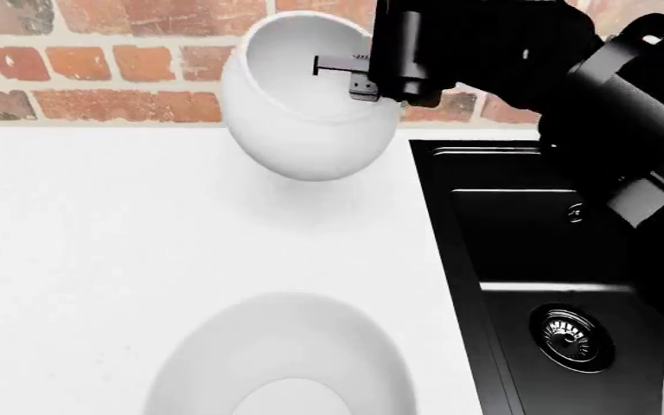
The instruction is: Stack the bowls in the sink.
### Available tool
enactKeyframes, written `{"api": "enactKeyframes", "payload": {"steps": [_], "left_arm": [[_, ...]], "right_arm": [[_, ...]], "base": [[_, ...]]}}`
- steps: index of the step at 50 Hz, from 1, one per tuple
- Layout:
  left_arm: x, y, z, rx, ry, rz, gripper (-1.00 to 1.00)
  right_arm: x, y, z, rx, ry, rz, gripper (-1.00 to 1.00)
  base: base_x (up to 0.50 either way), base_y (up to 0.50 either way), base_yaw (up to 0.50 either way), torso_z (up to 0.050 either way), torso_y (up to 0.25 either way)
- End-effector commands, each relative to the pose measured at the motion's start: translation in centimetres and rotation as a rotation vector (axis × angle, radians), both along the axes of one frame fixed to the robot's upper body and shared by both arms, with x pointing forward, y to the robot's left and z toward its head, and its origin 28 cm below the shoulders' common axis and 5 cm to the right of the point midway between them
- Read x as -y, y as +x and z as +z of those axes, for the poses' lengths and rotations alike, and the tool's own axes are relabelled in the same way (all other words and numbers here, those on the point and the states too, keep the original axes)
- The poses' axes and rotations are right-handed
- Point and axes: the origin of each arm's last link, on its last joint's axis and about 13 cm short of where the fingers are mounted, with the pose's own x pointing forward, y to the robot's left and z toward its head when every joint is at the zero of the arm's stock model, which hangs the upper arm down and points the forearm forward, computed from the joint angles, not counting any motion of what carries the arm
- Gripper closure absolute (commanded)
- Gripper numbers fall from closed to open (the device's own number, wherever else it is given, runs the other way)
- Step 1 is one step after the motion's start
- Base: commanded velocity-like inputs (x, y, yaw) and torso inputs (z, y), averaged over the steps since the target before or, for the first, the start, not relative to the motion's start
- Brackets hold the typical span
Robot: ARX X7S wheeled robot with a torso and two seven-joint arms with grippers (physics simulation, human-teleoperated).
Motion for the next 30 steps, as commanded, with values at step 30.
{"api": "enactKeyframes", "payload": {"steps": [30], "left_arm": [[1.3, -0.3, 0.4, 0.036, -0.039, -0.092, -1.0]], "right_arm": [[6.0, -14.7, 9.4, 0.273, -0.365, 0.037, 1.0]], "base": [[0.0, 0.0, 0.0, 0.0, 0.0]]}}
